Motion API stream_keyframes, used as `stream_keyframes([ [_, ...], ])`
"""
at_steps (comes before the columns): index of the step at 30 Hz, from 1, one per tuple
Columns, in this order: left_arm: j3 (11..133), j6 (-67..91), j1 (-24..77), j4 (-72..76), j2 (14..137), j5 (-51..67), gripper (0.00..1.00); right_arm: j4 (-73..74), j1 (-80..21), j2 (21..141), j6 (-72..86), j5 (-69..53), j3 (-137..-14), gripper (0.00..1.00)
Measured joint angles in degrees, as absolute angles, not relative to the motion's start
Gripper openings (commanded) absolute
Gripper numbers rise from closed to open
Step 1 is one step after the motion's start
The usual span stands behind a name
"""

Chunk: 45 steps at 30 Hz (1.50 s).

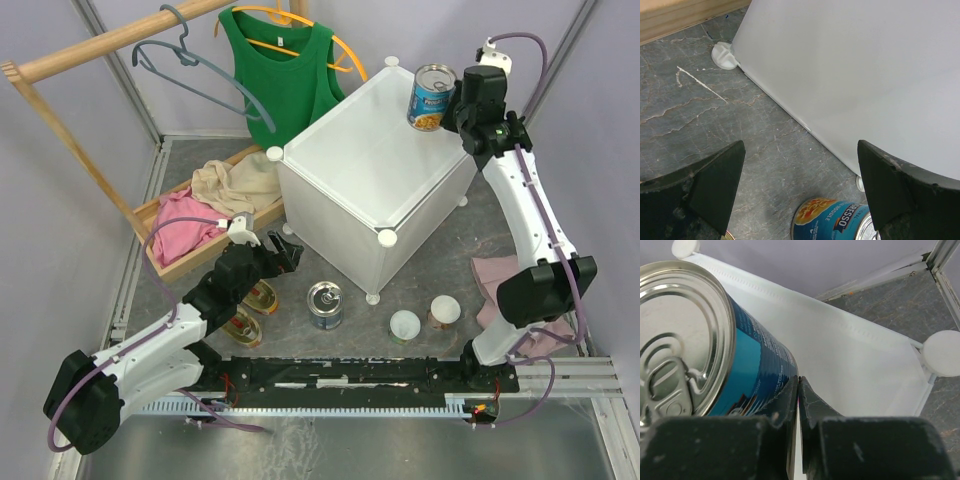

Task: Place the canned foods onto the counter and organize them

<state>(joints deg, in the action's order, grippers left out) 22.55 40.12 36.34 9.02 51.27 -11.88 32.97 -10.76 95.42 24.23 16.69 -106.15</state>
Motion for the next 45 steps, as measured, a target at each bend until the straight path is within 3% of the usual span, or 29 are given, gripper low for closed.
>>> stream_keyframes([
  [30, 22.6, 40.1, 36.4, 9.0, 51.3, -11.9, 1.00, 32.6, -11.0, 103.7, 26.7, 13.8, -113.9, 0.10],
  [45, 22.6, 40.8, 36.4, 9.1, 51.2, -11.8, 1.00, 31.1, -12.0, 94.1, 27.0, 14.6, -105.2, 0.11],
])
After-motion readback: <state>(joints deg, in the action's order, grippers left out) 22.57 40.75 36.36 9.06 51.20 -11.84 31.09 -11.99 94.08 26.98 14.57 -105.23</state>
